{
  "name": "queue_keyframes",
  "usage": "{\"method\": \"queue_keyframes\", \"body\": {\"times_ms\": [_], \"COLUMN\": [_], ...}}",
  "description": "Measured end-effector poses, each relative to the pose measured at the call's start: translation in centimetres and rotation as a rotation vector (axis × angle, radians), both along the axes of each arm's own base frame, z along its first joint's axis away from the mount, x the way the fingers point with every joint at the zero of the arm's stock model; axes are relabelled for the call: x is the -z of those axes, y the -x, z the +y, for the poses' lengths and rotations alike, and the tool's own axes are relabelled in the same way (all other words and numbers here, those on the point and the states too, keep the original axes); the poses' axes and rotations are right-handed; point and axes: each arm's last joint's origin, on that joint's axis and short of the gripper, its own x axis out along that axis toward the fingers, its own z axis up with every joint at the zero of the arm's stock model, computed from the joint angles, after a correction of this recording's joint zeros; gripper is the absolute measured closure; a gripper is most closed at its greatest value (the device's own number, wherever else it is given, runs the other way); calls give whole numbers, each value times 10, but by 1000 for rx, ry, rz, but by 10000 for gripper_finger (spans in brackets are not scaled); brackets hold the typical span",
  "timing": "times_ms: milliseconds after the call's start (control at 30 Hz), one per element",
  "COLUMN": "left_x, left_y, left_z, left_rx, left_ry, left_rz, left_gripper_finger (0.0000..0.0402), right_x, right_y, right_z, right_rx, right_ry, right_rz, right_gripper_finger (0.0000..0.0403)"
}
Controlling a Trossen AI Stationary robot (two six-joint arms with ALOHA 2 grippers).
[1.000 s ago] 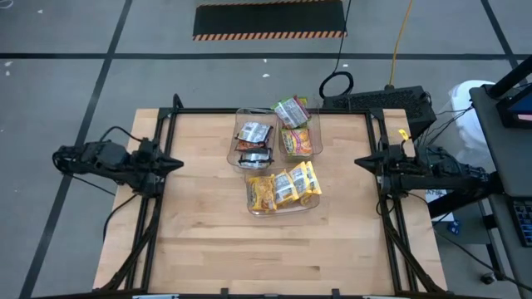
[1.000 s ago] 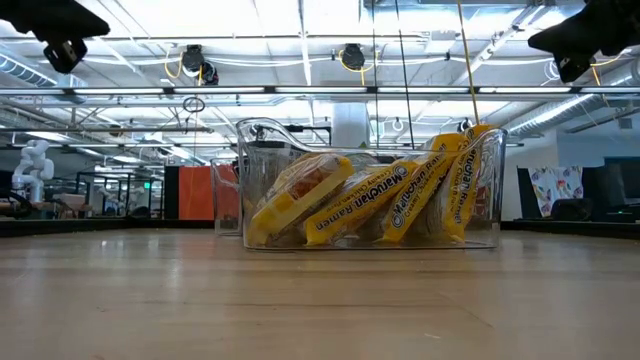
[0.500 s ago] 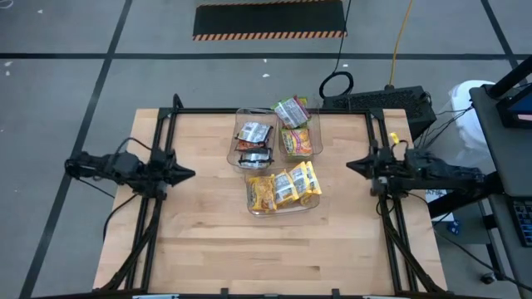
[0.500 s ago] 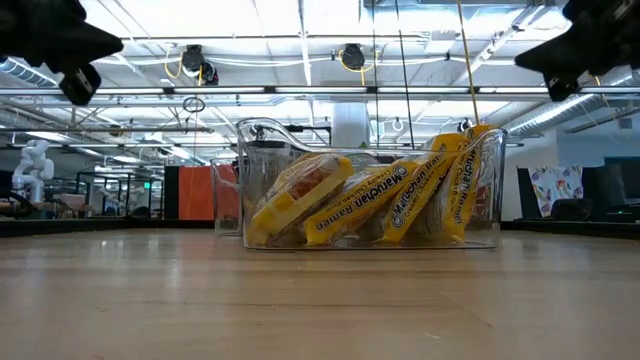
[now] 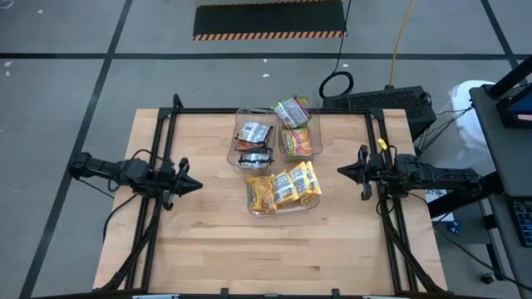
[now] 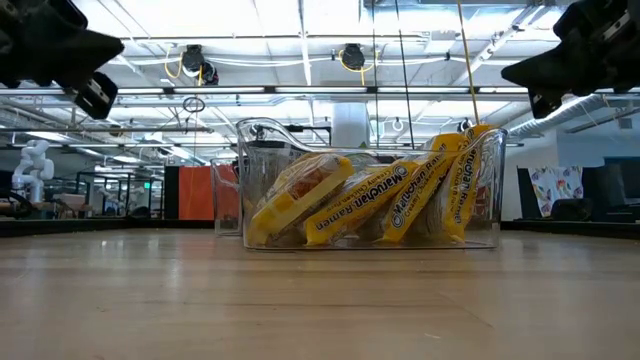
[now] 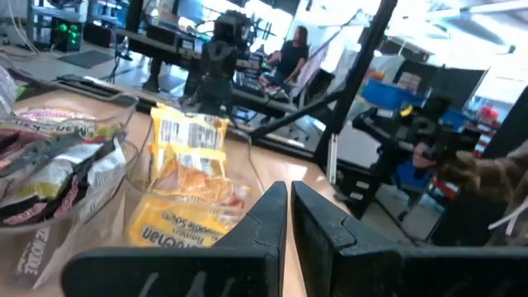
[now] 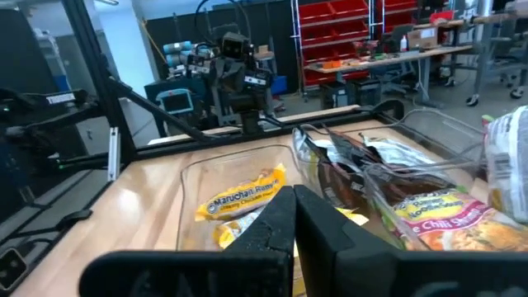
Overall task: Sort Maruchan noodles
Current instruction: Return to Home Position
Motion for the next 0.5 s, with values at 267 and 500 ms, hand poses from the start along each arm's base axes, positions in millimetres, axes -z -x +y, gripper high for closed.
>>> {"method": "queue_keyframes", "body": {"times_ms": [267,500], "left_x": [21,22], "left_y": [-6,-6], "left_z": [-2,-3], "left_rx": [15,55], "left_ry": [-49,-88], "left_rz": [-2,-2], "left_gripper_finger": [376,376], "right_x": [0,20], "right_y": [0,-5], "right_z": [0,1], "right_rx": [-4,-28], "right_ry": [54,60], "right_rz": [4,44], "right_gripper_finger": [403,403]}}
